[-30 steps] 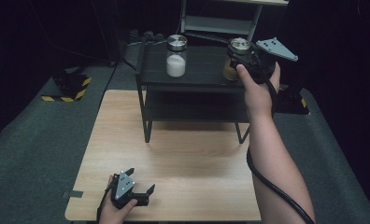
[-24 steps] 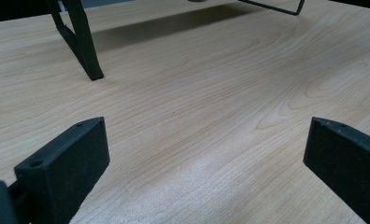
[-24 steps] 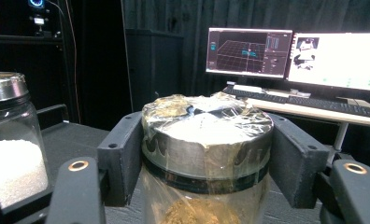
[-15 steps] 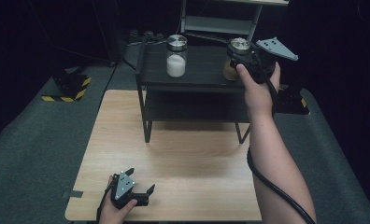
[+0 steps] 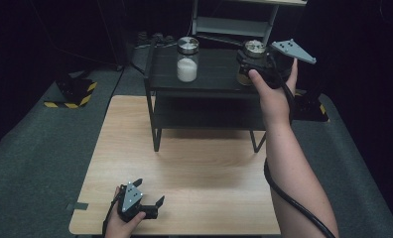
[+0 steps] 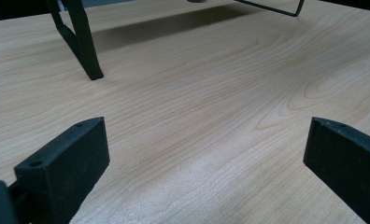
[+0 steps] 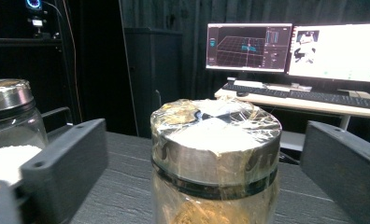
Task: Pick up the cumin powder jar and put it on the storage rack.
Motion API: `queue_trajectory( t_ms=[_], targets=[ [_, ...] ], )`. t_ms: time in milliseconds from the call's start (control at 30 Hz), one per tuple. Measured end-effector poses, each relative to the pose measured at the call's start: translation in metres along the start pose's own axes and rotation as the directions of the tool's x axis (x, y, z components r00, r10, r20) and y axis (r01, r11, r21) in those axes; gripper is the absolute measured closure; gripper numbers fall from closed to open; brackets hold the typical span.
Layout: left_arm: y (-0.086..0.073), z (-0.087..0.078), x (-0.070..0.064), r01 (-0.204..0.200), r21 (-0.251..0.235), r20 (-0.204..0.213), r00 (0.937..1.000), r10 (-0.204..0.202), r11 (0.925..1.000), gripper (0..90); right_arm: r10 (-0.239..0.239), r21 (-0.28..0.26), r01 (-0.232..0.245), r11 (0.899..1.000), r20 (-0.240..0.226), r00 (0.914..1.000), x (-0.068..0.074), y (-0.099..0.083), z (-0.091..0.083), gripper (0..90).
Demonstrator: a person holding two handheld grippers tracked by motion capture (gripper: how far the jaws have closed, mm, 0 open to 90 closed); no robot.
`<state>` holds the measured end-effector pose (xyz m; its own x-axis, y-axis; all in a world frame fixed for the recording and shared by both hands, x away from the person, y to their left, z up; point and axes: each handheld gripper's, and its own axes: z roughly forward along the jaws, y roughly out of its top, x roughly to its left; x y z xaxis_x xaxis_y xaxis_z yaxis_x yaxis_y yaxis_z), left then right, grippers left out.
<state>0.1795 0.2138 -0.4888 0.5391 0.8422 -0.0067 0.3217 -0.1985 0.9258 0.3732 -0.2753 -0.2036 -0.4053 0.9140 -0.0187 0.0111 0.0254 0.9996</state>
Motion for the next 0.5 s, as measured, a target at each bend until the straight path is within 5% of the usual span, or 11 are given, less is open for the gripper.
queue_trajectory(
  t_ms=[500],
  targets=[
    [0.0, 0.0, -0.001, -0.008, 0.001, 0.0, 1.0, 0.008, 1.0, 0.7, -0.012, -0.018, 0.012, 1.0, -0.041, 0.9991, -0.001, -0.008, -0.021, 0.4]
  ],
)
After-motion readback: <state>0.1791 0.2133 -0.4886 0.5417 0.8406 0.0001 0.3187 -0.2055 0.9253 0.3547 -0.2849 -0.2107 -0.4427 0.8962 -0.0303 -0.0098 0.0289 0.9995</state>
